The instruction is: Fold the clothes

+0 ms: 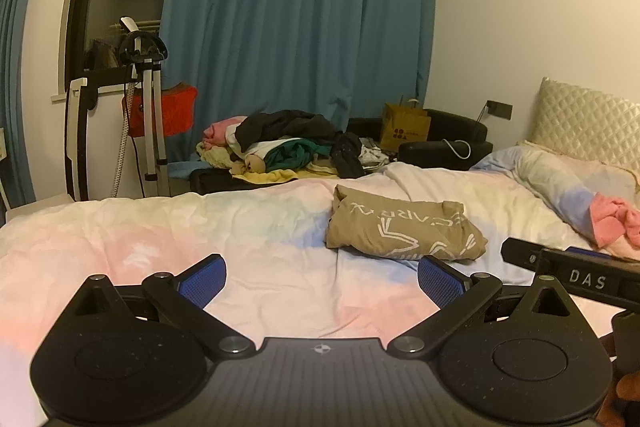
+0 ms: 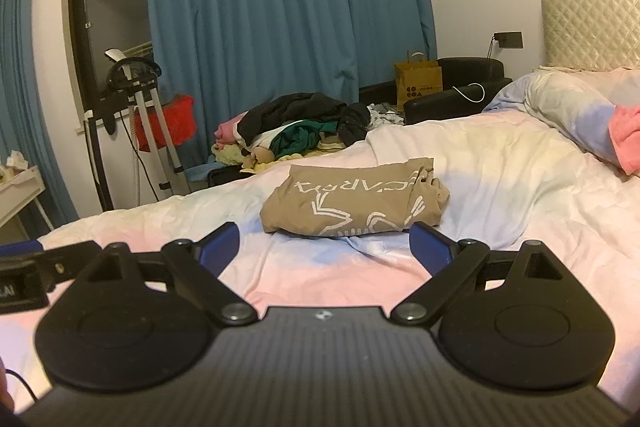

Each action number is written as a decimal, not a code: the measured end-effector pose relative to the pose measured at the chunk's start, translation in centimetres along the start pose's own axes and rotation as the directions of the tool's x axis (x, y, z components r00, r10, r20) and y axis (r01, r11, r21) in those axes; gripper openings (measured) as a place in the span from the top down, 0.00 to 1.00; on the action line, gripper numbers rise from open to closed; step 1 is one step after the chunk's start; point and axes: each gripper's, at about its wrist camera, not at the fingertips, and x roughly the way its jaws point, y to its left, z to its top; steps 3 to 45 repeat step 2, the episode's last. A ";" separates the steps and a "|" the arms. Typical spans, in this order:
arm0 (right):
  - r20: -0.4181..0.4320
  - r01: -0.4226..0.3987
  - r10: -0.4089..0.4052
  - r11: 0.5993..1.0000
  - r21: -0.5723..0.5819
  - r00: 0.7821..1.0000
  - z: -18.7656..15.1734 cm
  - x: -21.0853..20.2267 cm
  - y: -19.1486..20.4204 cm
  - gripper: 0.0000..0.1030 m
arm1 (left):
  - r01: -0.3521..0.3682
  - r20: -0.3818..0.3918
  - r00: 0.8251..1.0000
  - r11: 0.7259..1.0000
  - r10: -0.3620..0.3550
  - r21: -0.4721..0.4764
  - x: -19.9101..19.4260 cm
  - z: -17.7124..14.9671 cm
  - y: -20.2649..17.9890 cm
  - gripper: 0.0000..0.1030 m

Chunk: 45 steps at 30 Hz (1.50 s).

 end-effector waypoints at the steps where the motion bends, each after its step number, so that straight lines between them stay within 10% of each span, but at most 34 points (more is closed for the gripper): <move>1: 0.000 0.000 0.000 1.000 -0.001 1.000 0.0 0.0 0.0 0.09 | -0.002 -0.002 1.000 1.000 0.003 0.002 0.0 0.0 0.0 0.00; 45: -0.002 -0.003 0.003 1.000 -0.002 1.000 0.0 0.1 0.0 0.09 | -0.003 -0.003 1.000 1.000 0.003 0.001 0.1 0.0 0.0 0.00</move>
